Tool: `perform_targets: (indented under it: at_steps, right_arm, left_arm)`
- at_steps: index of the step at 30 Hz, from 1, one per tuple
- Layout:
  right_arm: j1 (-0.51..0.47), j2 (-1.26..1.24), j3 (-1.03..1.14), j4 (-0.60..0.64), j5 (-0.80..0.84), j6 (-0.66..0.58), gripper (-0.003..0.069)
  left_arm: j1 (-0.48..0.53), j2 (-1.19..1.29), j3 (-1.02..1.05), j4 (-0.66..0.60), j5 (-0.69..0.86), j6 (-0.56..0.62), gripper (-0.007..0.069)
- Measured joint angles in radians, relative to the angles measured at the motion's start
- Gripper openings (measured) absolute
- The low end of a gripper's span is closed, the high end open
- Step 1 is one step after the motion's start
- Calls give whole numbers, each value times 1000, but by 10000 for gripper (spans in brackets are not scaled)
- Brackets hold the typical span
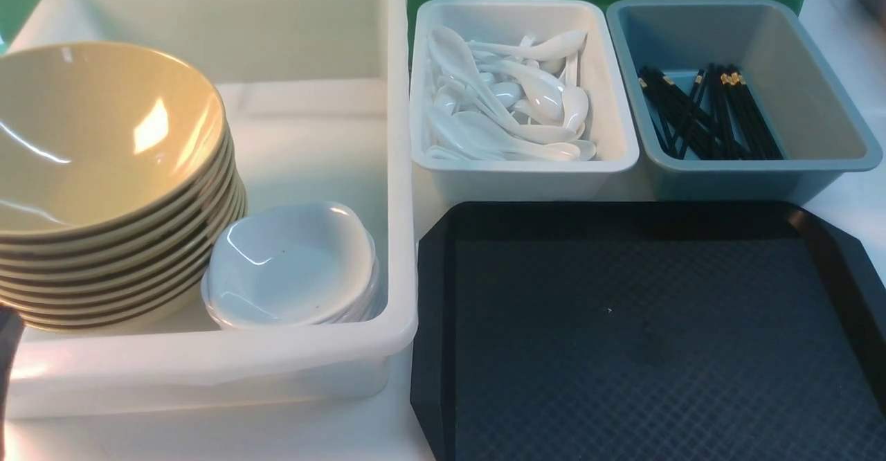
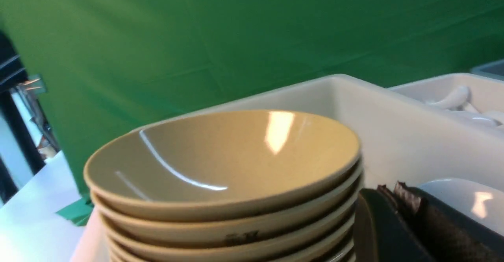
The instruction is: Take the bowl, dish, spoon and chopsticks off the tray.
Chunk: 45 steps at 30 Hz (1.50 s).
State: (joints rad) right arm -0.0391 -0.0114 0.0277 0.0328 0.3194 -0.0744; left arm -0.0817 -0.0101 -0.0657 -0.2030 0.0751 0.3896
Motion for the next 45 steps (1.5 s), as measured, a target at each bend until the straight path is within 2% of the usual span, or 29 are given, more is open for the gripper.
perform_targets:
  at_steps: [4, 9, 16, 23, 36, 45]
  right_arm:
    - [0, 0, 0, 0, 0, 0, 110]
    - [0, 0, 0, 0, 0, 0, 111]
    - [0, 0, 0, 0, 0, 0, 116]
    - [0, 0, 0, 0, 0, 0, 127]
    - [0, 0, 0, 0, 0, 0, 141]
    - [0, 0, 0, 0, 0, 0, 150]
  left_arm:
    - [0, -3, 86, 156, -33, -232, -1]
    - [0, -3, 91, 186, 68, -326, -1]
    - [2, -3, 91, 157, 235, -336, -1]
    - [71, -3, 91, 132, 241, -340, -1]
    - [72, -3, 91, 40, 243, -339, -1]
    - [72, -3, 91, 33, 243, -339, -1]
